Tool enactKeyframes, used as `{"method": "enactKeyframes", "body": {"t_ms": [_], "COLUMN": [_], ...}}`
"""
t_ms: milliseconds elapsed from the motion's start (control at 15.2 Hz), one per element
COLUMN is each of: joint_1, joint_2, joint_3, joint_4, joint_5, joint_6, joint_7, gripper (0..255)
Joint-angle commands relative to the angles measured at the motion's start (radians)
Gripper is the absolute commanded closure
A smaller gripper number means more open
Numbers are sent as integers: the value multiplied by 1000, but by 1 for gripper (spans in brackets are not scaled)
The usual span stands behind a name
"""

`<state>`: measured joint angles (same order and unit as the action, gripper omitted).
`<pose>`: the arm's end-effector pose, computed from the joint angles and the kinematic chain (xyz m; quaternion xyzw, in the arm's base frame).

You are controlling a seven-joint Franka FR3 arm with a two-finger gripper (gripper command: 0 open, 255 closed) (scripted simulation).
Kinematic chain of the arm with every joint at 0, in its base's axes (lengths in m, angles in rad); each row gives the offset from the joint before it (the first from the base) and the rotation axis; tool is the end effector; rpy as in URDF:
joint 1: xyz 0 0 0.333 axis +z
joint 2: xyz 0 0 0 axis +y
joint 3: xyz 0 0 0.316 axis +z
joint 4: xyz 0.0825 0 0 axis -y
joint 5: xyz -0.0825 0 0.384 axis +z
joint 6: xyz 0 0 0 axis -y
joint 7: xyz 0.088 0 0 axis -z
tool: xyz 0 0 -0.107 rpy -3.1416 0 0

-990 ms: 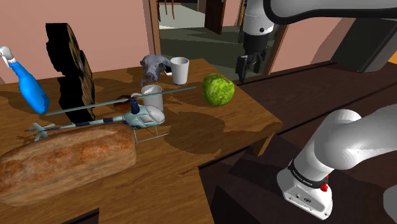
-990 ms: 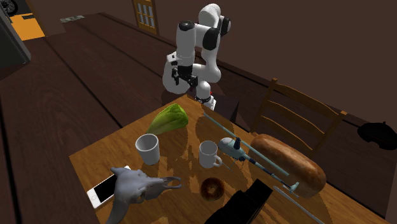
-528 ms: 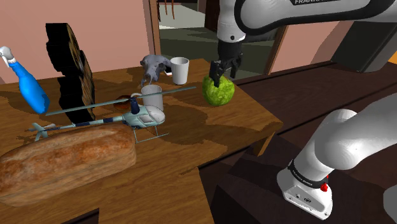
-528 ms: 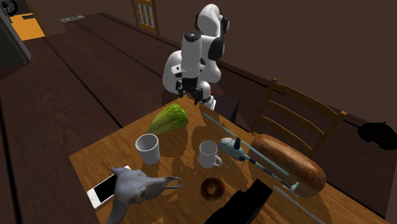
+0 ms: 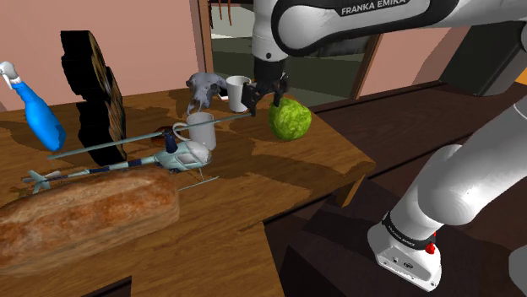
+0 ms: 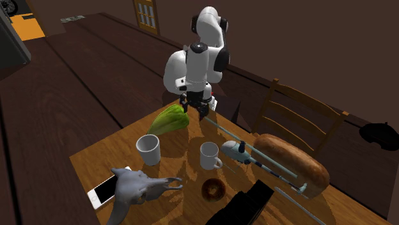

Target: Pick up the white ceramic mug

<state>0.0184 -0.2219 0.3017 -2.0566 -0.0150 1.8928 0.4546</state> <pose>0.4712 0.1651 0.5320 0.9966 -0.0676 0.0373 0.0279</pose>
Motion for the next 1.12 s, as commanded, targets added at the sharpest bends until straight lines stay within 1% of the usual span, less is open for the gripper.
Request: {"method": "enactKeyframes", "body": {"t_ms": [0, 330, 660, 726, 1056], "joint_1": [7, 28, 69, 70, 70], "joint_2": [76, 243, 421, 422, 431], "joint_3": [26, 64, 82, 80, 77], "joint_4": [52, 202, 392, 393, 337], "joint_5": [-14, -75, -154, -154, -162], "joint_6": [34, 86, 104, 104, 168], "joint_7": [46, 145, 238, 238, 247], "gripper": [0, 0, 0, 0, 0]}}
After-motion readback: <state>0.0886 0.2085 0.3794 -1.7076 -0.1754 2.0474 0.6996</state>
